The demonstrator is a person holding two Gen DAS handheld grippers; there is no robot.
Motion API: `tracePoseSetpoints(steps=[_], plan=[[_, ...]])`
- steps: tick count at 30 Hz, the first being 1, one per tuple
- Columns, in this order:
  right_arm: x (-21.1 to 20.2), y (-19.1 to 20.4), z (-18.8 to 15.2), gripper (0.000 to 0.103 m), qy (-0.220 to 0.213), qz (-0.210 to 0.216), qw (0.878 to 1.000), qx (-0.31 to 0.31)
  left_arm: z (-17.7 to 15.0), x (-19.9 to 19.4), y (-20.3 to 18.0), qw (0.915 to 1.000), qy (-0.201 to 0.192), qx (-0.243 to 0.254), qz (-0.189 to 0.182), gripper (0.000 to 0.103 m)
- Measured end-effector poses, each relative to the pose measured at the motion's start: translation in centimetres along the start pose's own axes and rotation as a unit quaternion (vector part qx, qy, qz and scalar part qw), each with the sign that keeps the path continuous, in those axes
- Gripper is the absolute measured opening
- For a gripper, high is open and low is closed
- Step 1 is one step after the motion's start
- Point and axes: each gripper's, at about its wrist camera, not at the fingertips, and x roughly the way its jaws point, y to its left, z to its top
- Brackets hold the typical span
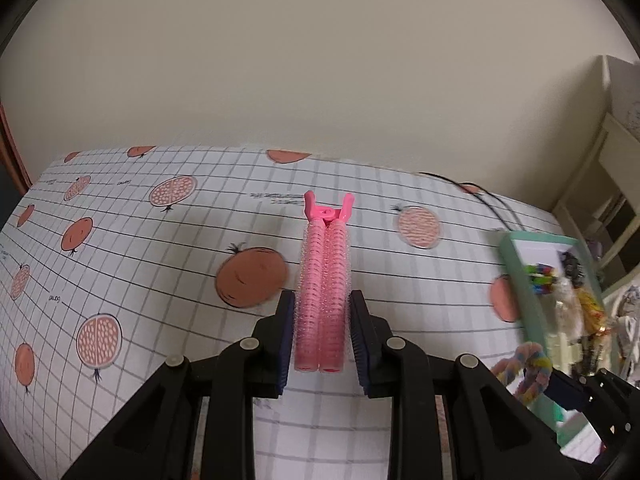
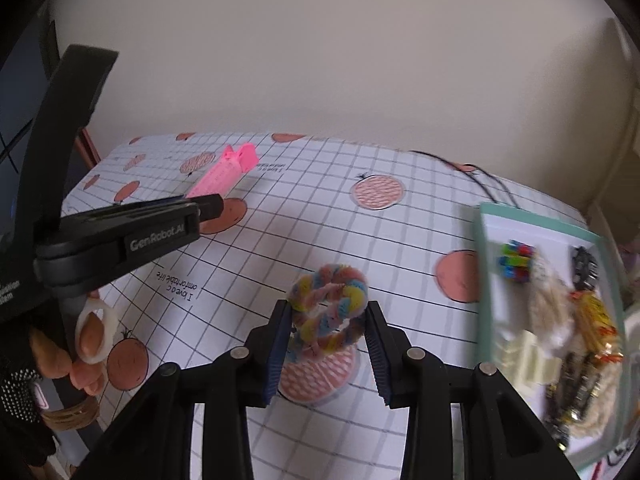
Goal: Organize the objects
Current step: 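Carry the hair roller with the left gripper while the right carries the ring to the tray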
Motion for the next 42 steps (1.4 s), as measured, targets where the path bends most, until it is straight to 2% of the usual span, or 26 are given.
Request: tracePoseSetpoints(steps=[8, 19, 30, 42], plan=[[-4.7, -3.4, -1.4, 0.039, -0.013, -0.02, 1.0, 0.018, -1.2, -4.2, -5.6, 0.9996, -0.006, 0.027, -0.011, 0.028], [-9.6, -7.3, -3.5, 0.04, -0.022, -0.053, 0.998, 0.036, -3.7, -7.9, -10.6, 0.9989, -0.006, 0.041, -0.022, 0.028], [-11.6, -10.8, -4.7, 0.04, -0.029, -0.065, 0.996, 0.05, -5.7, -8.3, -15.2, 0.9979, 0.002, 0.056, -0.032, 0.028], [-10.5, -15.5, -6.1, 0.04, -0.009, -0.083, 0.993, 0.084, -7.5, -7.1, -20.3, 0.9953, 0.019, 0.074, -0.06, 0.028]])
